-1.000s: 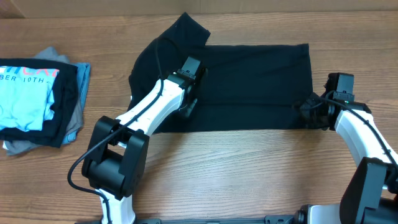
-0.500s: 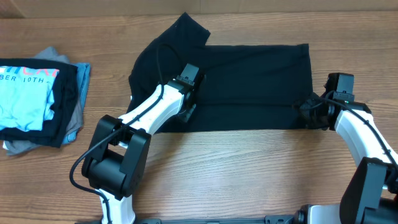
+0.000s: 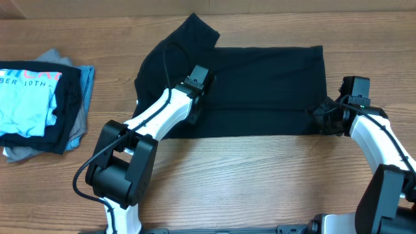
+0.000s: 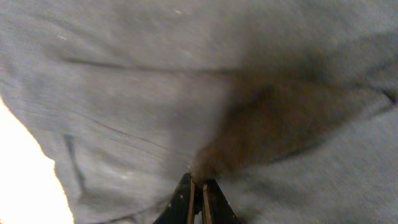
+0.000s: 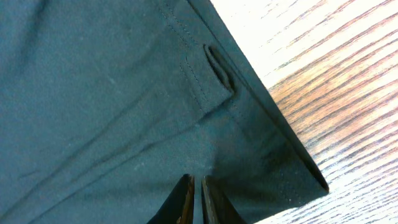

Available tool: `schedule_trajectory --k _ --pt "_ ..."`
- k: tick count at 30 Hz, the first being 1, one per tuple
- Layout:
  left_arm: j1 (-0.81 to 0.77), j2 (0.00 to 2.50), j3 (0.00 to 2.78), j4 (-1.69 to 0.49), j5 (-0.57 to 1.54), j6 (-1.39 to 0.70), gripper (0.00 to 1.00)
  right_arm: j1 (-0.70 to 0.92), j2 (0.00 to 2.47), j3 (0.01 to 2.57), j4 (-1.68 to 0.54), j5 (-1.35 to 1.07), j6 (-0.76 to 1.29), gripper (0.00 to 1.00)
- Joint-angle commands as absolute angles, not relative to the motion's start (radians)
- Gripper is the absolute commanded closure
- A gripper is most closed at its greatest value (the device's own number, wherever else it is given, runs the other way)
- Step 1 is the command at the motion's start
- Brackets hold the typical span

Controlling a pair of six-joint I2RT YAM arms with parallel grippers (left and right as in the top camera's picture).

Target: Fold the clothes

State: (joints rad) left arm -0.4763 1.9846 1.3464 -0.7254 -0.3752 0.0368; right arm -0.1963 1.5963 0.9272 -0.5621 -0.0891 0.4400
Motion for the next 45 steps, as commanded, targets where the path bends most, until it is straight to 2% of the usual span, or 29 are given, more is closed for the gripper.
schedule_trajectory --k 1,16,17,18,19,21,23,25,29,32,33,36,38,41,43,45 --pt "-0.477 1.991 1.344 -0.674 -0.484 0.06 0.96 -0.196 1.601 0.92 -0.557 -0.08 0.434 0.91" --pt "-0.477 1.991 1.345 -0.334 -0.535 0.194 0.94 -0.196 1.601 0.92 -0.556 -0.08 0.434 0.91" --pt "-0.477 1.991 1.345 -0.31 -0.535 0.204 0.9 -0.196 1.601 0.92 -0.556 -0.08 0.434 0.91" --pt "-0.477 1.991 1.345 -0.291 -0.535 0.204 0.72 -0.196 1.601 0.92 -0.556 -0.08 0.434 0.91" --pt "-0.477 1.991 1.345 -0.272 -0.535 0.207 0.49 -0.196 1.601 0.92 -0.555 -0.08 0.434 0.91" --pt "-0.477 1.991 1.345 -0.239 -0.535 0.21 0.39 -0.196 1.601 0.92 -0.554 -0.08 0.434 0.91" --pt "-0.477 1.991 1.345 -0.207 -0.536 0.21 0.05 -0.196 1.601 0.92 -0.554 -0.08 0.434 0.91" --pt "-0.477 1.991 1.351 -0.206 -0.538 0.208 0.0 -0.196 1.601 0.92 -0.554 -0.08 0.434 0.88" --pt "-0.477 1.989 1.406 -0.327 -0.612 0.081 0.0 -0.196 1.601 0.92 -0.554 -0.08 0.434 0.74" --pt "-0.472 1.983 1.489 -0.558 -0.577 -0.114 0.08 -0.196 1.601 0.92 -0.553 -0.08 0.434 0.53" --pt "-0.459 1.983 1.536 -0.687 -0.474 -0.211 0.15 -0.196 1.601 0.92 -0.553 -0.08 0.434 0.45" --pt "-0.424 1.983 1.555 -0.756 -0.247 -0.233 0.33 -0.196 1.601 0.92 -0.553 -0.081 0.434 0.41" --pt "-0.39 1.988 1.553 -0.778 -0.147 -0.233 0.55 -0.196 1.601 0.92 -0.553 -0.081 0.434 0.39" --pt "-0.334 1.996 1.536 -0.793 -0.093 -0.233 0.8 -0.196 1.601 0.92 -0.553 -0.081 0.434 0.37" --pt "-0.304 2.003 1.519 -0.789 -0.076 -0.233 0.89 -0.196 1.601 0.92 -0.553 -0.081 0.434 0.36" --pt "-0.279 2.009 1.509 -0.788 -0.077 -0.233 0.93 -0.196 1.601 0.92 -0.553 -0.081 0.434 0.36"
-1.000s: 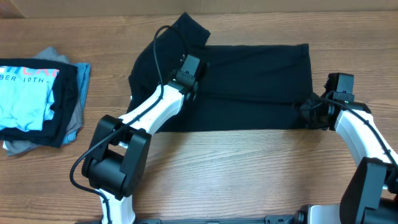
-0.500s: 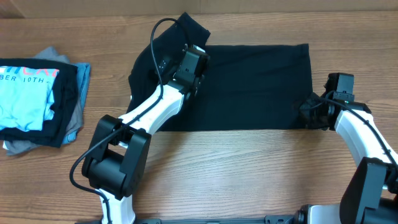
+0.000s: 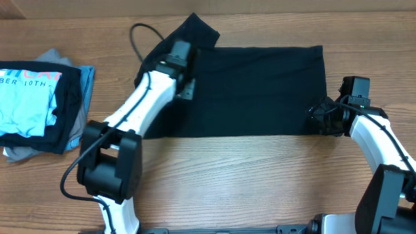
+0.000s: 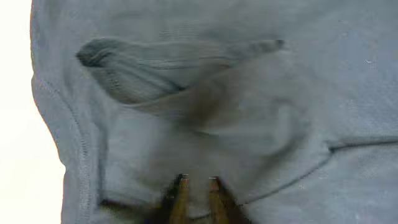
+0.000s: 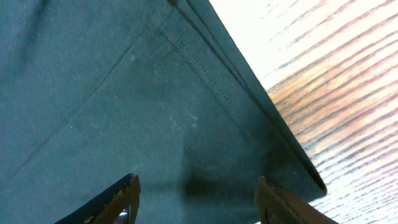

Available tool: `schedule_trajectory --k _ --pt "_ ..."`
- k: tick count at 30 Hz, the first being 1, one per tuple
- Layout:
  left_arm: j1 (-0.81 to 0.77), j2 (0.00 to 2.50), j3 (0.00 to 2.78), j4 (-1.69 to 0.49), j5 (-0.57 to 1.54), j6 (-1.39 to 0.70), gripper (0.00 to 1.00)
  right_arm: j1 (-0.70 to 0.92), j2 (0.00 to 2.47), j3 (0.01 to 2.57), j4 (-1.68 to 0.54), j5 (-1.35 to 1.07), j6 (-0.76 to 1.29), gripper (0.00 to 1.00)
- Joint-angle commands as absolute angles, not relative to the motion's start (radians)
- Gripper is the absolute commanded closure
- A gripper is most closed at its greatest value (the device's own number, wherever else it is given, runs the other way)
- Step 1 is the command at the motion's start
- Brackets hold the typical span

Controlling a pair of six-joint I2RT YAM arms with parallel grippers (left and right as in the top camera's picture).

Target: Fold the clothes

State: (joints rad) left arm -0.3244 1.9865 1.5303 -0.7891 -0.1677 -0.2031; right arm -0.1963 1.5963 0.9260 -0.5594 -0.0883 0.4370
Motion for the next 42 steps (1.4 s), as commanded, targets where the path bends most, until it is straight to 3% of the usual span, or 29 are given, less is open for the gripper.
schedule_trajectory --k 1,6,29,35,38,42 --pt "-0.267 2.014 1.508 -0.785 -0.074 -0.233 0.95 -0.196 1.601 0.92 -0.553 -0.081 0.434 0.36" --pt "-0.236 2.018 1.508 -0.739 0.001 -0.224 0.95 -0.196 1.601 0.92 -0.553 -0.084 0.438 0.35" --pt "-0.21 2.142 1.604 -0.661 -0.053 -0.274 0.96 -0.196 1.601 0.92 -0.553 -0.083 0.437 0.33" --pt "-0.177 2.142 1.665 -0.64 -0.062 -0.262 0.85 -0.196 1.601 0.92 -0.553 -0.083 0.437 0.32" --pt "-0.167 2.145 1.665 -0.635 -0.062 -0.262 0.84 -0.196 1.601 0.92 -0.554 -0.083 0.437 0.32" --pt "-0.159 2.134 1.706 -0.698 -0.137 -0.254 0.96 -0.196 1.601 0.92 -0.554 -0.079 0.437 0.32"
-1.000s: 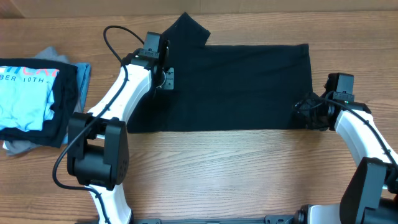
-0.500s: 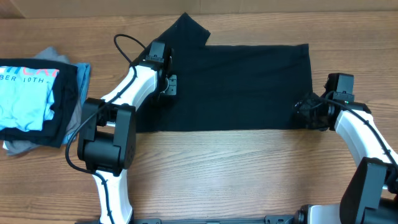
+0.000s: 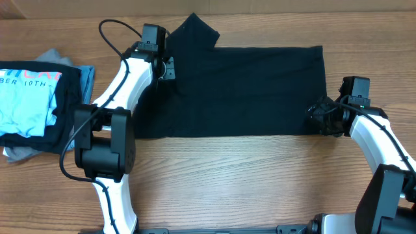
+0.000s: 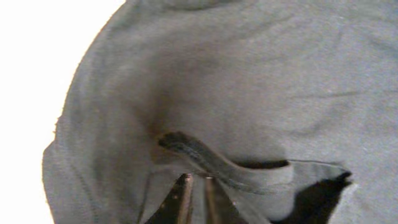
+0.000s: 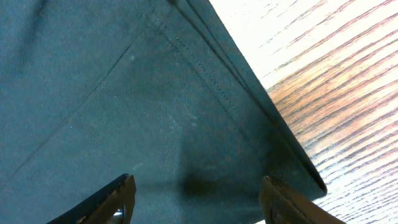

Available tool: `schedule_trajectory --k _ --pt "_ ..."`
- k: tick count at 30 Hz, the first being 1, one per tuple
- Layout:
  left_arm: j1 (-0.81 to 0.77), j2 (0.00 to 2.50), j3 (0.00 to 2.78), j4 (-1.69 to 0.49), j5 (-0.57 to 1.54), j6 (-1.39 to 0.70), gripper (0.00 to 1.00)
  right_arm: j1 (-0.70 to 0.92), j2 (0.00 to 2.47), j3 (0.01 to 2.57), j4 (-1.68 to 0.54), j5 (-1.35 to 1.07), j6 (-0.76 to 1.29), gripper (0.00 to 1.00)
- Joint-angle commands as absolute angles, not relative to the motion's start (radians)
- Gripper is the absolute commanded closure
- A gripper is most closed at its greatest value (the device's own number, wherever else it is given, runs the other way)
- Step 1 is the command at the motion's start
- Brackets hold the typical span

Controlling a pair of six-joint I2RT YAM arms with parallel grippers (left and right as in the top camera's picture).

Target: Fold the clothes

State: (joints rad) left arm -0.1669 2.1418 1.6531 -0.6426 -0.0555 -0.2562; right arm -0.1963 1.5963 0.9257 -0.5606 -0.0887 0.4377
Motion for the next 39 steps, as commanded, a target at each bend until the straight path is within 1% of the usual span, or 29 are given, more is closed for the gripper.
schedule_trajectory --k 1,2,4,5,6,7,8,10,13,14,16,18,19,23,27,32,35,39 --pt "-0.156 2.126 1.742 -0.742 -0.18 -0.255 0.96 -0.196 1.601 0.92 -0.554 -0.08 0.437 0.32" --pt "-0.152 2.114 1.792 -0.798 -0.227 -0.255 0.96 -0.196 1.601 0.92 -0.554 -0.08 0.437 0.3" --pt "-0.145 2.087 1.889 -0.907 -0.253 -0.266 0.96 -0.196 1.601 0.92 -0.554 -0.079 0.437 0.18" --pt "-0.142 2.076 1.919 -0.941 -0.246 -0.278 0.96 -0.196 1.601 0.92 -0.554 -0.079 0.437 0.09" --pt "-0.136 2.058 1.964 -0.994 -0.218 -0.305 0.93 -0.196 1.601 0.92 -0.554 -0.075 0.437 0.0" --pt "-0.131 2.044 1.995 -1.036 -0.182 -0.322 0.87 -0.197 1.601 0.92 -0.554 -0.067 0.437 0.0" --pt "-0.124 2.03 2.027 -1.083 -0.12 -0.331 0.74 -0.197 1.601 0.92 -0.555 -0.059 0.437 0.0" --pt "-0.118 2.014 2.052 -1.135 -0.015 -0.33 0.53 -0.197 1.601 0.921 -0.562 -0.052 0.437 0.0" --pt "-0.118 2.004 2.053 -1.182 0.129 -0.323 0.13 -0.197 1.6 0.935 -0.586 -0.056 0.423 0.0" --pt "-0.119 2.004 2.052 -1.184 0.157 -0.308 0.09 -0.197 1.599 0.949 -0.599 -0.079 0.383 0.0" --pt "-0.119 2.005 2.052 -1.174 0.185 -0.283 0.08 -0.197 1.596 0.99 -0.631 -0.143 0.315 0.02" --pt "-0.118 2.005 2.052 -1.136 0.185 -0.284 0.02 -0.197 1.596 1.081 -0.687 -0.263 0.205 0.03" --pt "-0.118 2.005 2.052 -1.119 0.185 -0.284 0.0 -0.197 1.596 1.124 -0.722 -0.272 0.204 0.05" --pt "-0.118 2.006 2.052 -1.08 0.183 -0.266 0.0 -0.197 1.596 1.312 -0.838 -0.271 0.186 0.07" --pt "-0.118 2.006 2.051 -1.069 0.147 -0.258 0.0 -0.197 1.596 1.473 -0.856 -0.237 0.148 0.09" --pt "-0.118 2.006 2.051 -1.069 0.147 -0.258 0.0 -0.197 1.611 1.499 -0.699 -0.2 0.08 0.17" --pt "-0.118 2.006 2.051 -1.069 0.147 -0.258 0.0 -0.197 1.652 1.499 -0.622 -0.199 0.032 0.18" --pt "-0.118 2.006 2.051 -1.069 0.147 -0.258 0.0 -0.197 1.77 1.499 -0.505 -0.2 0.032 0.17"
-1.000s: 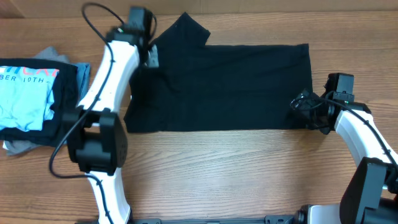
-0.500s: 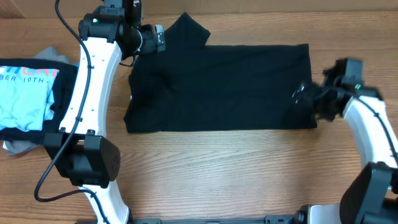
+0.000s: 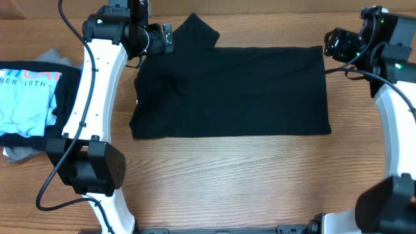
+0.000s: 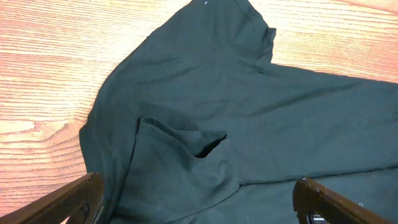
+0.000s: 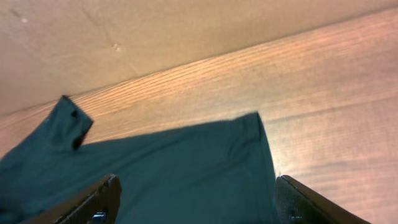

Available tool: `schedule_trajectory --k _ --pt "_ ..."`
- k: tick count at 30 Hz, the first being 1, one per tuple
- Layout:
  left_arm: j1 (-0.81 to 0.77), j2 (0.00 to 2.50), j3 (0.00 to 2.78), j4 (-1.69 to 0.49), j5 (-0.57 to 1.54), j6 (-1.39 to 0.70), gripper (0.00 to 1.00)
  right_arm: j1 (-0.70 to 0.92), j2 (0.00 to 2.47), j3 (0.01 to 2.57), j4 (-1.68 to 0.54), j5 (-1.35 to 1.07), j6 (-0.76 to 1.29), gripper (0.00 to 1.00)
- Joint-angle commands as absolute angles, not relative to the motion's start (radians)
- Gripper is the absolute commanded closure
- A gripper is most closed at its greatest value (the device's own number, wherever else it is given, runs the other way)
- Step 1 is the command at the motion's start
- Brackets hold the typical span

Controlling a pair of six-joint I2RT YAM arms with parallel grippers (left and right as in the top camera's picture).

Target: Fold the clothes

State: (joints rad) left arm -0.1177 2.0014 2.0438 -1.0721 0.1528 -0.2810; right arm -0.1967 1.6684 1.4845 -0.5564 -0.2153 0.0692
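Note:
A black garment lies spread flat mid-table, roughly rectangular, with one sleeve poking out at its far left corner. My left gripper hangs open above that corner; in the left wrist view its fingers stand wide apart over the cloth, where a small pucker shows. My right gripper is open and raised off the far right corner. The right wrist view shows the garment below, with nothing held.
A pile of folded clothes, a light blue shirt on top, sits at the left edge of the wooden table. A tan wall runs behind the table's far edge.
My left gripper was shut low on the cloth by the far left corner; it is now open and lifted above it. My right gripper has gone from the near right corner up to the far right corner.
At first both grippers were shut low on the garment, left at its middle left, right at the near right corner. The right then opened there while the left stood further toward the far left corner. Now both are open and raised, and the garment lies flat.

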Motion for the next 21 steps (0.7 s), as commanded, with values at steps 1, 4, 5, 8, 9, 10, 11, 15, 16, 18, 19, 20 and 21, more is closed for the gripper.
schedule_trajectory --k 1,4,5,8,9,10,11,15,16,18,19,20,21 --pt "-0.118 2.006 2.051 -1.069 0.147 -0.258 0.0 -0.197 1.794 1.499 -0.49 -0.205 0.028 0.16" --pt "-0.118 2.006 2.051 -1.069 0.147 -0.258 0.0 -0.193 1.887 1.499 -0.435 -0.246 -0.054 0.13" --pt "-0.118 2.006 2.051 -1.069 0.147 -0.258 0.0 -0.189 1.922 1.499 -0.414 -0.248 -0.097 0.13" --pt "-0.118 2.006 2.051 -1.069 0.147 -0.258 0.0 -0.186 1.98 1.499 -0.402 -0.245 -0.132 0.13" --pt "-0.118 2.006 2.051 -1.069 0.147 -0.258 0.0 -0.186 1.991 1.499 -0.403 -0.245 -0.132 0.12" --pt "-0.118 2.006 2.051 -1.069 0.147 -0.258 0.0 -0.186 1.995 1.499 -0.407 -0.245 -0.131 0.1" --pt "-0.118 2.006 2.051 -1.069 0.147 -0.258 0.0 -0.186 1.995 1.499 -0.41 -0.245 -0.129 0.09" --pt "-0.118 2.006 2.051 -1.069 0.147 -0.258 0.0 -0.188 1.964 1.501 -0.395 -0.239 -0.07 0.05" --pt "-0.118 2.006 2.051 -1.069 0.147 -0.258 0.0 -0.19 1.948 1.501 -0.394 -0.234 -0.05 0.05" --pt "-0.118 2.006 2.051 -1.069 0.147 -0.258 0.0 -0.192 1.929 1.501 -0.398 -0.233 -0.029 0.04" --pt "-0.118 2.006 2.051 -1.069 0.147 -0.258 0.0 -0.192 1.92 1.501 -0.406 -0.234 -0.025 0.04" --pt "-0.118 2.006 2.051 -1.06 0.157 -0.276 0.0 -0.192 1.913 1.501 -0.418 -0.234 -0.026 0.04" --pt "-0.118 2.006 2.051 -1.051 0.167 -0.297 0.0 -0.192 1.909 1.501 -0.434 -0.234 -0.026 0.04"
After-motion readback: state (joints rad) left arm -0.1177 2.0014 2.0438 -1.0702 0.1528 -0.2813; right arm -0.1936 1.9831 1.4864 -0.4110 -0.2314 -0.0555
